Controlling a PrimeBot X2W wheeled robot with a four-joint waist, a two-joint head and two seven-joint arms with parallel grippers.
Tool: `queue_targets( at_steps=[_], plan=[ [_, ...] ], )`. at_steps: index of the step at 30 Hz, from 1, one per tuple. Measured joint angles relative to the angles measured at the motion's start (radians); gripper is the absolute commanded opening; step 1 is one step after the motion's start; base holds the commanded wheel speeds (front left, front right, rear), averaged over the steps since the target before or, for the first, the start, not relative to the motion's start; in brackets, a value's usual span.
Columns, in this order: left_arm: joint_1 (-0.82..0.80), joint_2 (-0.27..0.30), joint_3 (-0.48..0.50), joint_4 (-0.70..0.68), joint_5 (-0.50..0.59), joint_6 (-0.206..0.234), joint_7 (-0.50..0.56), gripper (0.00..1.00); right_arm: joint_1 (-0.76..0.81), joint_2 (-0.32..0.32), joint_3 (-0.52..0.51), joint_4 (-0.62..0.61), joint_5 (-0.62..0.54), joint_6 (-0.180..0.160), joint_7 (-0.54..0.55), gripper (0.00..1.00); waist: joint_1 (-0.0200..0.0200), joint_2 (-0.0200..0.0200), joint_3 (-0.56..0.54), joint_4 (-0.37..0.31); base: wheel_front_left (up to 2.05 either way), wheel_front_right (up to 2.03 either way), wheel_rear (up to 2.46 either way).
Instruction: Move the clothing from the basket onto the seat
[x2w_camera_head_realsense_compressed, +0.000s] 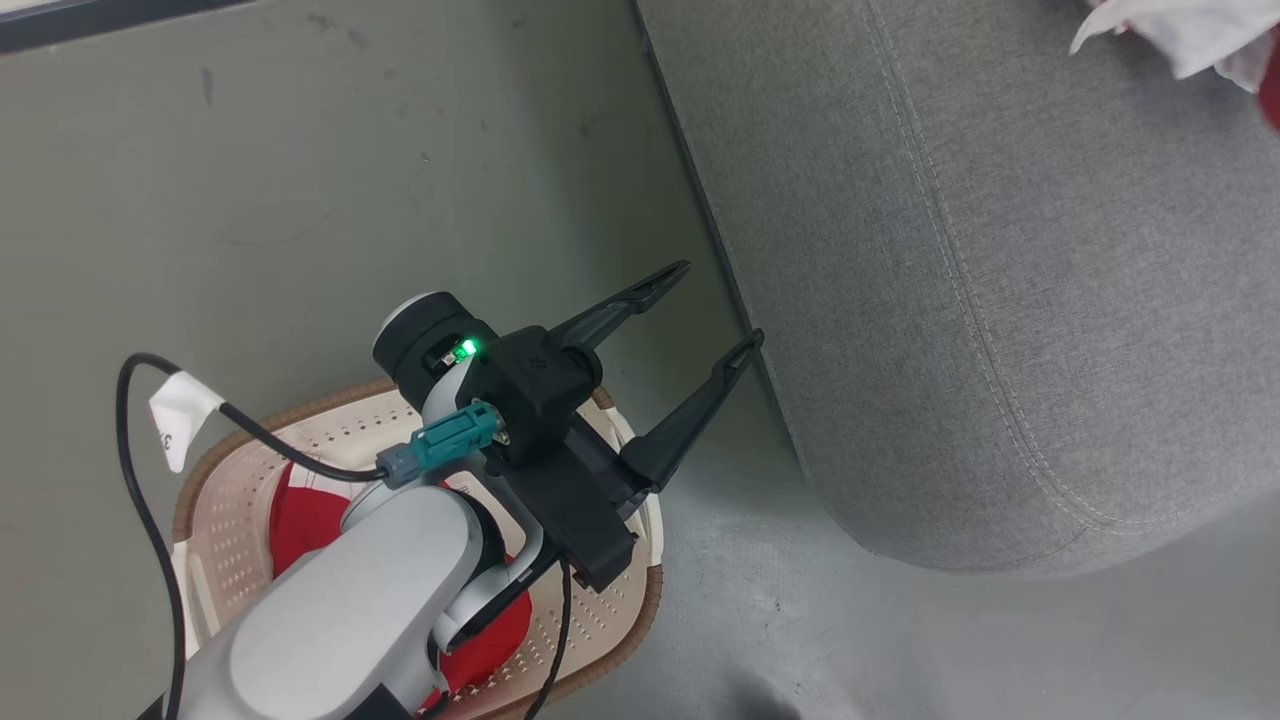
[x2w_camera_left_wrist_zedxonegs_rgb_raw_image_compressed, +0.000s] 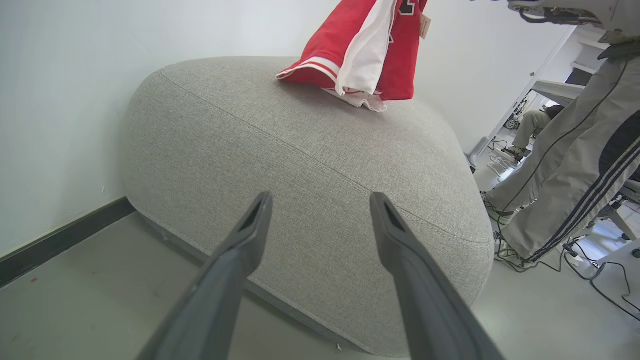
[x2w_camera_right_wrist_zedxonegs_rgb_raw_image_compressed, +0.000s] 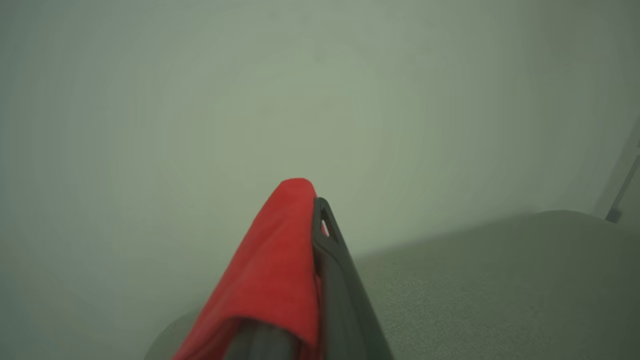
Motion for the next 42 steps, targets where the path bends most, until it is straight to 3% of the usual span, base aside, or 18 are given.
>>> queue_targets(
  at_steps=[19, 21, 22, 29, 42],
  plan=[
    [-0.001, -0.008, -0.016, 0.033, 0.0, -0.001, -0.03, 1.0, 0.102, 0.01, 0.216, 0.263, -0.077, 0.0, 0.046, 0.0, -0.0003, -0.0001, -0.016, 0.016, 0.0, 0.0, 0.0],
    [-0.001, -0.009, -0.02, 0.036, -0.001, -0.001, -0.034, 1.0, 0.103, 0.019, 0.228, 0.293, -0.075, 0.0, 0.073, 0.48, -0.0002, 0.0, -0.023, 0.018, 0.0, 0.0, 0.0],
    [-0.001, -0.01, -0.022, 0.038, -0.001, -0.001, -0.037, 1.0, 0.103, 0.025, 0.235, 0.303, -0.075, 0.0, 0.083, 1.0, -0.0002, 0.0, -0.027, 0.018, 0.0, 0.0, 0.0],
    [0.0, -0.028, -0.034, 0.064, -0.006, -0.008, -0.057, 1.0, 0.11, 0.048, 0.287, 0.341, -0.08, 0.0, 0.133, 1.0, -0.0002, -0.0001, -0.061, 0.018, 0.0, 0.0, 0.0],
    [0.045, -0.022, -0.032, 0.116, -0.026, -0.009, -0.123, 1.0, 0.194, 0.04, 0.387, 0.312, -0.108, 0.0, 0.123, 1.0, -0.0003, -0.0001, -0.156, 0.007, 0.0, 0.0, 0.0]
  ],
)
